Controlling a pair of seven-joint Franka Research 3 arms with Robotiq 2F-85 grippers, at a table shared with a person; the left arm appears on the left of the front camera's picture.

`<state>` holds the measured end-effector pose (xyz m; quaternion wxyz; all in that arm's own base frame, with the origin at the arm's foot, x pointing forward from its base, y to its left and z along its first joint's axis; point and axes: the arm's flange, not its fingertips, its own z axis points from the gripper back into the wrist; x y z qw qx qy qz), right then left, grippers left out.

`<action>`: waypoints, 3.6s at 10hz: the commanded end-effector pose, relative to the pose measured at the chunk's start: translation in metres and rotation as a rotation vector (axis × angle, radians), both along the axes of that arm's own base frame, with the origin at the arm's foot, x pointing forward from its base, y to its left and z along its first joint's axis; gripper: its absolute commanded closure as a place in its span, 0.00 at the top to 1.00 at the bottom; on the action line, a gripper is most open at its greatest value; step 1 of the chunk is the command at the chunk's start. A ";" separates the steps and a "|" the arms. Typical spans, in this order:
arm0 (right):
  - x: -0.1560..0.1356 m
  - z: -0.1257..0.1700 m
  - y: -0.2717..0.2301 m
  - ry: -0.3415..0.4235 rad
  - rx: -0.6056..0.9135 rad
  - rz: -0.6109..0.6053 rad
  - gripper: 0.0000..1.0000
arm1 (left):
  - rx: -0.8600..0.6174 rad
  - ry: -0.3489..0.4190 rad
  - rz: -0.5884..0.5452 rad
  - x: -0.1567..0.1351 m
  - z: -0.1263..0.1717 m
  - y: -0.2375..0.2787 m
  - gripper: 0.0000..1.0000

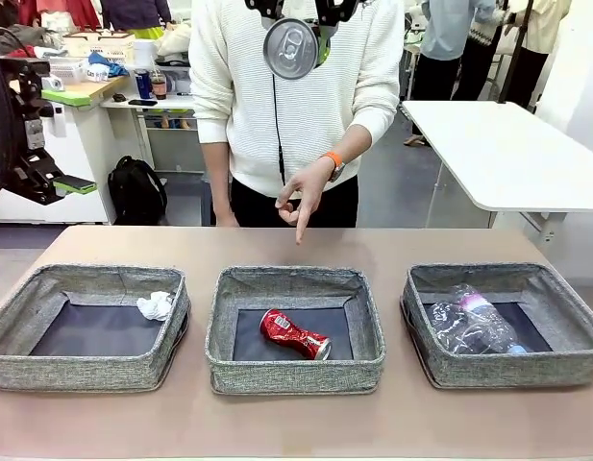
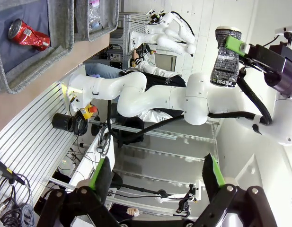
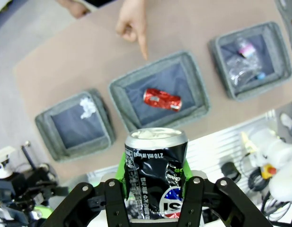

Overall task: Sort the waste into the appropriate baskets.
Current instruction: Place the picked waste into the Fabric basket indicated by the person.

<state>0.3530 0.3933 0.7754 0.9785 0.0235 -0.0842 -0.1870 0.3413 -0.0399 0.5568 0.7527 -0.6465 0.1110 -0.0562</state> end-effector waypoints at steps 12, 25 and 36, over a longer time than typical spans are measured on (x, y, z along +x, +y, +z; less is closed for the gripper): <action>-0.001 -0.265 -0.034 0.084 0.111 0.473 0.45 | -0.020 0.001 -0.002 -0.002 0.003 -0.001 1.00; 0.011 -0.299 -0.051 0.047 0.139 0.364 1.00 | -0.020 0.001 -0.002 -0.002 0.003 -0.001 1.00; -0.069 -0.163 -0.118 0.104 0.815 0.413 1.00 | -0.020 0.001 -0.002 -0.002 0.003 -0.001 1.00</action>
